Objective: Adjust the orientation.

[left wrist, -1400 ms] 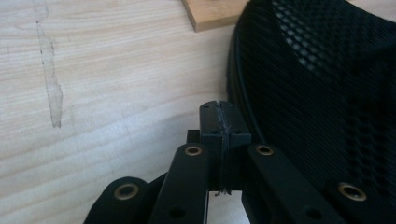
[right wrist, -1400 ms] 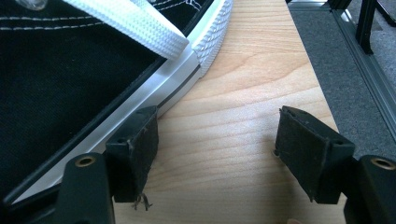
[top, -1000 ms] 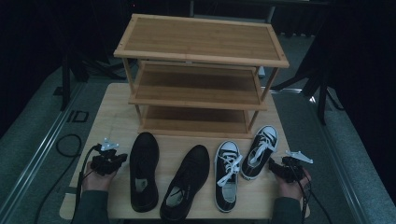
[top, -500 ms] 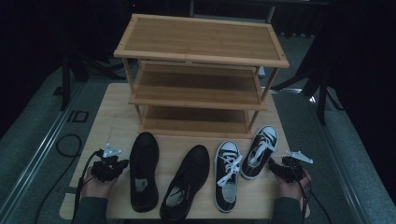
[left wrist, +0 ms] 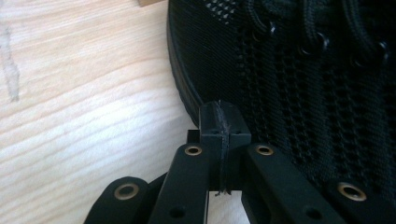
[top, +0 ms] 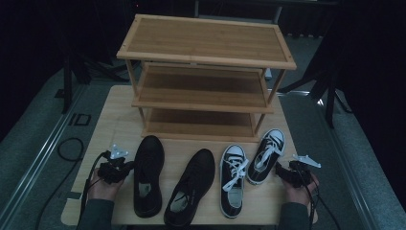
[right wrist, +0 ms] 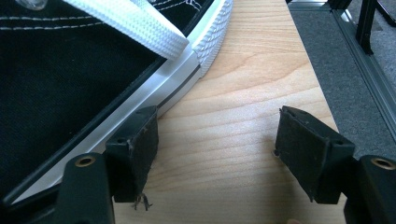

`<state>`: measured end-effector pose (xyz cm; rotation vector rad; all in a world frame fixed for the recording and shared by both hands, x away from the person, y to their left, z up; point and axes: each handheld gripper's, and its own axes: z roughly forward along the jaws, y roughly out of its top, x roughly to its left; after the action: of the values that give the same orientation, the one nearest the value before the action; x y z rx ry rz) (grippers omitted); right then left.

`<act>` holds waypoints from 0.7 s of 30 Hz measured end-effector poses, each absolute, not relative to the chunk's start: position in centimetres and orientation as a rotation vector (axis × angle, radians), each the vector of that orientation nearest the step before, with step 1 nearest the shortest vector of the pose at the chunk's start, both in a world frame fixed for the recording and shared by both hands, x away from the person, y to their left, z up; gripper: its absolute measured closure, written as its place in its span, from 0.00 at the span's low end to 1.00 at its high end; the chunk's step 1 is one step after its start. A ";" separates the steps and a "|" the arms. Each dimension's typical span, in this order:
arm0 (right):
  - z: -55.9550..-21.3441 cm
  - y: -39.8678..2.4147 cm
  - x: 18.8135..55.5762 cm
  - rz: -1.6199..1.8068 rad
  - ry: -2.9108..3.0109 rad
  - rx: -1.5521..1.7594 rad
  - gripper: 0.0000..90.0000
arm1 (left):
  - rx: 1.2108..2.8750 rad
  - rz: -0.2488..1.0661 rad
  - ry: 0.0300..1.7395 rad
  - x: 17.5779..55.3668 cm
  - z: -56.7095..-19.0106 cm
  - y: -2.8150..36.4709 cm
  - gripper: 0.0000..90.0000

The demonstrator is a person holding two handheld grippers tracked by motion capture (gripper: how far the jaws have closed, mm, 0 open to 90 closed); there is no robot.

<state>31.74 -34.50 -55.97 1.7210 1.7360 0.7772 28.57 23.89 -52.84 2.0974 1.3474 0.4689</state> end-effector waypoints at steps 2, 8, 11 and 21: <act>-56.0 -34.5 31.7 0.778 1.736 1.721 0.33 | 2.105 0.470 1.333 29.0 -52.9 23.5 1.00; -56.0 -34.5 31.7 0.778 1.736 1.722 0.33 | 2.136 0.460 1.281 30.2 -53.0 22.3 1.00; -56.0 -34.5 31.7 0.777 1.737 1.720 0.33 | 2.145 0.447 1.259 30.6 -53.1 22.0 1.00; -56.0 -34.5 31.7 0.777 1.737 1.720 0.33 | 2.175 0.375 1.178 32.1 -53.4 20.5 1.00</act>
<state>31.74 -34.51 -55.97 1.7203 1.7365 0.7769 32.14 20.55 -53.35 2.1748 1.1775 0.3746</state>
